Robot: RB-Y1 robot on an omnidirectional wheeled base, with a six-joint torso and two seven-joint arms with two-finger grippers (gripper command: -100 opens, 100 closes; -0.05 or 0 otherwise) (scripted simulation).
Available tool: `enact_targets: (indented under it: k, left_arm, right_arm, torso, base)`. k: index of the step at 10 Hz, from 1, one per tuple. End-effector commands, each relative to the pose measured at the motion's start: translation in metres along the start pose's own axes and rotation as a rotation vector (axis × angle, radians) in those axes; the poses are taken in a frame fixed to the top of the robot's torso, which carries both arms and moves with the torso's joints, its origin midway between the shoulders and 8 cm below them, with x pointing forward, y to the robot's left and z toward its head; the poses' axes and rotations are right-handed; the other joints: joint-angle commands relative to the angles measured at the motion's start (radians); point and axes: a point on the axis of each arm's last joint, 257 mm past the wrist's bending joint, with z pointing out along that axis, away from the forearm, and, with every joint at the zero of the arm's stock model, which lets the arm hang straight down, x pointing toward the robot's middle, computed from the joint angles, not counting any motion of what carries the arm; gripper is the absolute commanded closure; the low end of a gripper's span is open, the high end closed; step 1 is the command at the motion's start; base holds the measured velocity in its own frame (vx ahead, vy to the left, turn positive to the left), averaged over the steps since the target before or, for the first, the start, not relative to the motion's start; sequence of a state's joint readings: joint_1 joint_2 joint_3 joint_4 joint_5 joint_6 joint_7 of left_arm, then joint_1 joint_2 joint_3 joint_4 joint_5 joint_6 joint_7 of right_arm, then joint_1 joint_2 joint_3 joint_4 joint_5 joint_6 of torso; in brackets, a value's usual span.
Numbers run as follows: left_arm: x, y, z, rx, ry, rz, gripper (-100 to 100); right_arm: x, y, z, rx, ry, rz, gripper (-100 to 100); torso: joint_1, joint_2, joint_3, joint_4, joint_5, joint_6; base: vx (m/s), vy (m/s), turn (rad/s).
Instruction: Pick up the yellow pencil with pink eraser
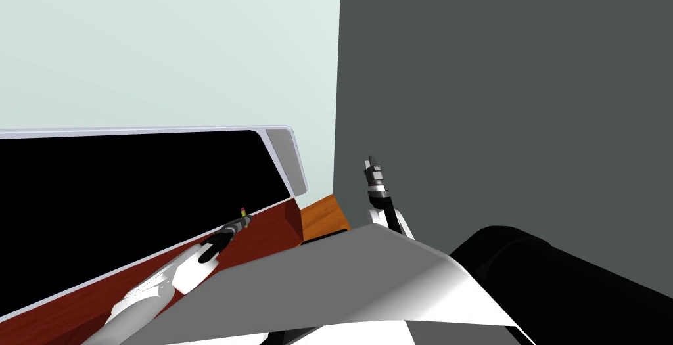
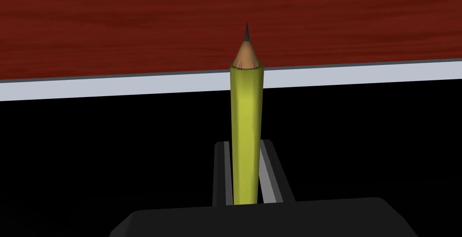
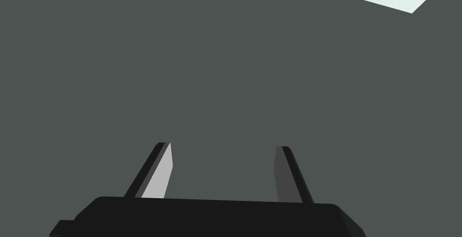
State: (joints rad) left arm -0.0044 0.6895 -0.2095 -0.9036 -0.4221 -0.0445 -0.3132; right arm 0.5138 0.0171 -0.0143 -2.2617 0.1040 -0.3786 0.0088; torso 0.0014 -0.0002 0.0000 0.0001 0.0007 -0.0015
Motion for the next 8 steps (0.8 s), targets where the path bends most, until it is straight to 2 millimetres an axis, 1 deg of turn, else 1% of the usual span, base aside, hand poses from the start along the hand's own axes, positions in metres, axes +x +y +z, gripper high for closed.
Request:
enact_targets:
  k: [1,2,3,4,6,8]
  left_arm:
    - [0.000,0.000,0.000,0.000,0.000,0.000,100]
    - [0.000,0.000,0.000,0.000,0.000,0.000,0]
    - [0.000,-0.006,-0.004,0.022,-0.002,0.016,100]
    - [0.000,-0.009,-0.007,0.036,-0.003,0.027,100]
    - [0.001,-0.017,-0.013,0.066,-0.003,0.049,100]
    - [0.003,-0.026,-0.019,0.098,-0.002,0.070,100]
  right_arm:
    - [0.000,0.000,0.000,0.000,0.000,0.000,0]
    - [0.000,0.000,0.000,0.000,0.000,0.000,0]
    - [0.000,0.000,0.000,0.000,0.000,0.000,0]
    - [0.000,0.000,0.000,0.000,0.000,0.000,0]
    - [0.000,0.000,0.000,0.000,0.000,0.000,0]
    - [0.000,0.000,0.000,0.000,0.000,0.000,0]
  torso:
    - [0.000,0.000,0.000,0.000,0.000,0.000]
    - [0.000,0.000,0.000,0.000,0.000,0.000]
    - [0.000,0.000,0.000,0.000,0.000,0.000]
    - [0.000,-0.003,-0.001,-0.001,-0.001,-0.002]
    - [-0.003,-0.007,-0.004,-0.001,0.000,0.000]
    - [-0.002,-0.007,-0.004,-0.002,0.000,0.000]
  base:
    - [0.000,0.000,0.000]
    - [0.000,0.000,0.000]
    - [0.069,-0.005,0.251]
    - [0.118,-0.023,0.292]
    - [0.115,-0.047,0.176]
    - [0.086,-0.033,0.200]
